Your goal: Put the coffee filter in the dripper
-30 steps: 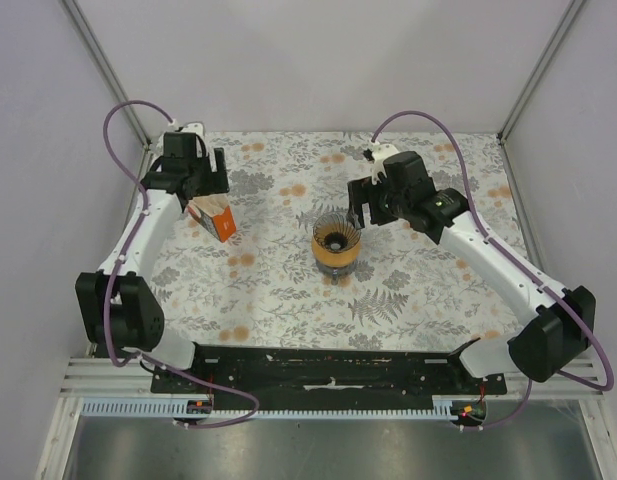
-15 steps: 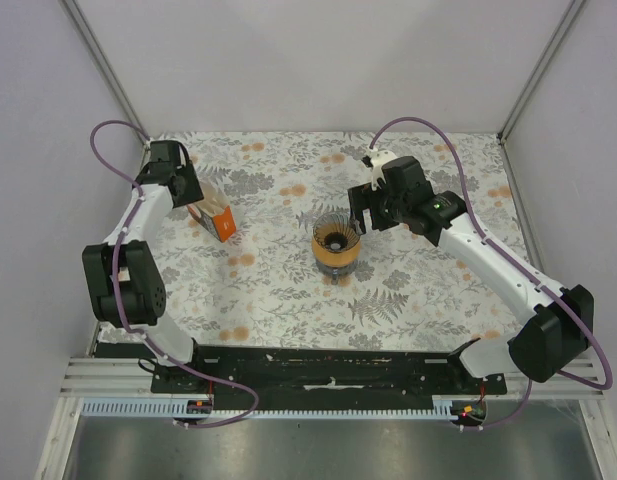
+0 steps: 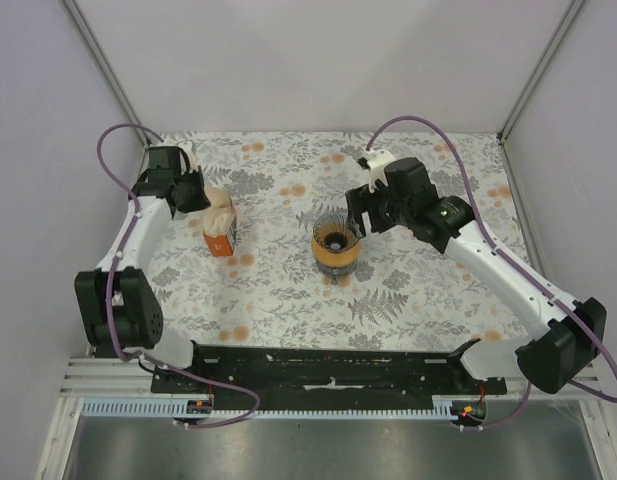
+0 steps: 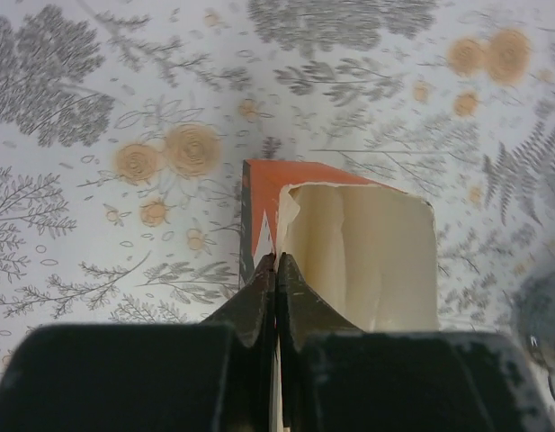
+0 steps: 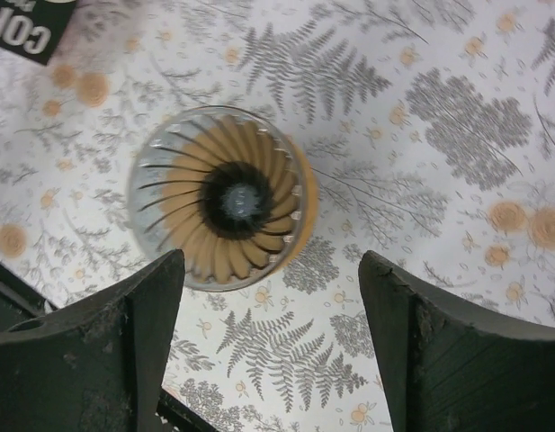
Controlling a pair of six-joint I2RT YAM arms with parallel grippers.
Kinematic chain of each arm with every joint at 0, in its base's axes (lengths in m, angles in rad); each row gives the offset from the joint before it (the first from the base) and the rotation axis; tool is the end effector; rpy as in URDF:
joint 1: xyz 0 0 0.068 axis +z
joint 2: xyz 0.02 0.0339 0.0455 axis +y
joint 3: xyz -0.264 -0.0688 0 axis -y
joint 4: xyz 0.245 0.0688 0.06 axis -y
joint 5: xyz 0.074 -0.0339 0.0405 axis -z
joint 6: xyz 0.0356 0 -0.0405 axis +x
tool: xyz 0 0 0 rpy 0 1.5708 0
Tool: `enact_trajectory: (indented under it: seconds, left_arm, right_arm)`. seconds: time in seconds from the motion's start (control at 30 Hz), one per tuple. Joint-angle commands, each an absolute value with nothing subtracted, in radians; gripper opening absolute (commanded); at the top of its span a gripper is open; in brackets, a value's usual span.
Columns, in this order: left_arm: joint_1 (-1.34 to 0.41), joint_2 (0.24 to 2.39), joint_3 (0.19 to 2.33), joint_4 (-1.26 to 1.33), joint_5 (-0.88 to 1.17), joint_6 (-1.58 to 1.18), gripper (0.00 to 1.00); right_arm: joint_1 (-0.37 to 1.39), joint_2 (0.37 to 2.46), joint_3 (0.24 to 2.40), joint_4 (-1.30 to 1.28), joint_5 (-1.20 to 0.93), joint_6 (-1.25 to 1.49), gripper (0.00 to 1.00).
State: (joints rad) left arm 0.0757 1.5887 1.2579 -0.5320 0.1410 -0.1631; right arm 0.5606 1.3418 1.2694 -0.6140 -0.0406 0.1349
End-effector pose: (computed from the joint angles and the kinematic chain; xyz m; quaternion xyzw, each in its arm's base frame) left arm 0.3464 0.0213 0.2716 -0.0872 0.9319 -0.0811 0.3426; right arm 0.2478 0.1573 0.3433 -0.1994 0.8814 0.1630 0.3960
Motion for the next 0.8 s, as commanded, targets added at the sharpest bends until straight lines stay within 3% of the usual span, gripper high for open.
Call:
enact_trajectory:
  seconds: [0.0, 0.3, 0.47, 0.77]
  left_arm:
    - [-0.095, 1.369, 1.227, -0.558, 0.172, 0.073, 0.02]
    - [-0.342, 1.295, 1.247, -0.735, 0.032, 0.15, 0.02]
    - [-0.367, 1.292, 1.243, -0.736, 0.021, 0.1, 0.02]
    - [-0.373, 1.285, 1.244, -0.719, 0.008, 0.022, 0.02]
  right_arm:
    - [0.649, 1.284, 1.327, -0.517, -0.167, 0.032, 0.84]
    - [0.824, 1.374, 1.403, -0.325, -0.284, 0.084, 0.7]
    - [0.877, 1.422, 1.376, -0.174, -0.308, 0.224, 0.55]
    - [0.939, 1.647, 1.503, -0.153, -0.284, 0.405, 0.43]
